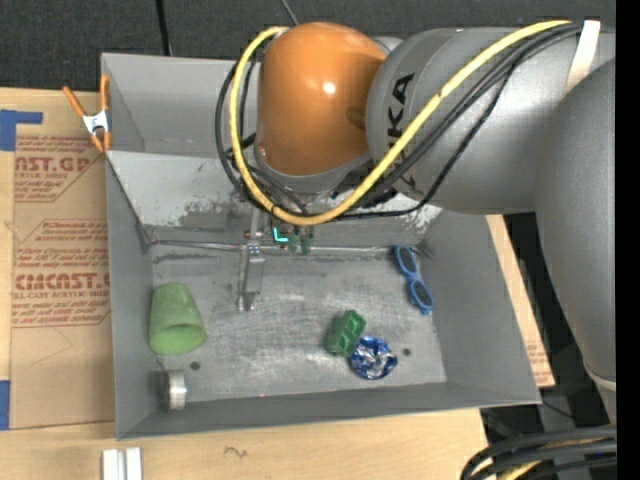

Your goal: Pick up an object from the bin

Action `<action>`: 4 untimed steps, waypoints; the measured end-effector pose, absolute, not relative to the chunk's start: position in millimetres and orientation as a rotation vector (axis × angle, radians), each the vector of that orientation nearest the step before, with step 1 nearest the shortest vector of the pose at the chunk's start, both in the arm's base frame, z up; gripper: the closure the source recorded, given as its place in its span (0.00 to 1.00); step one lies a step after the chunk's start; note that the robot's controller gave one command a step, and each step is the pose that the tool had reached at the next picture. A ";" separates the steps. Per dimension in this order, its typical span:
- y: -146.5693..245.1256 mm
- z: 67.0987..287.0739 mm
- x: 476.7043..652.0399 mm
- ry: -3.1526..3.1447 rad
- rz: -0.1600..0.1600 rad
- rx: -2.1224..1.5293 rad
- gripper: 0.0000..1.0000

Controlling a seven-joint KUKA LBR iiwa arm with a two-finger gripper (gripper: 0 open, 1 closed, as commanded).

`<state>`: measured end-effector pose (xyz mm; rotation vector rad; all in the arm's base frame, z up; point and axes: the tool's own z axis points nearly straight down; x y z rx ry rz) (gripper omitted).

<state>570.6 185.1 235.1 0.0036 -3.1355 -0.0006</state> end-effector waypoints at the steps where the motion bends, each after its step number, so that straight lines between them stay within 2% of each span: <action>1: 243.0 81.2 540.9 -3.145 -0.004 0.070 0.00; 2: 241.2 99.8 495.4 -3.112 -0.001 -0.422 0.00; 3: 240.5 100.8 532.4 -3.037 0.009 -0.799 0.00; 4: 234.4 78.7 523.7 -2.982 0.010 -0.991 0.00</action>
Offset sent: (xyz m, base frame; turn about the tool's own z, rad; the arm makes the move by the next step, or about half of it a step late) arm -0.0321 0.0598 -0.1651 -0.0406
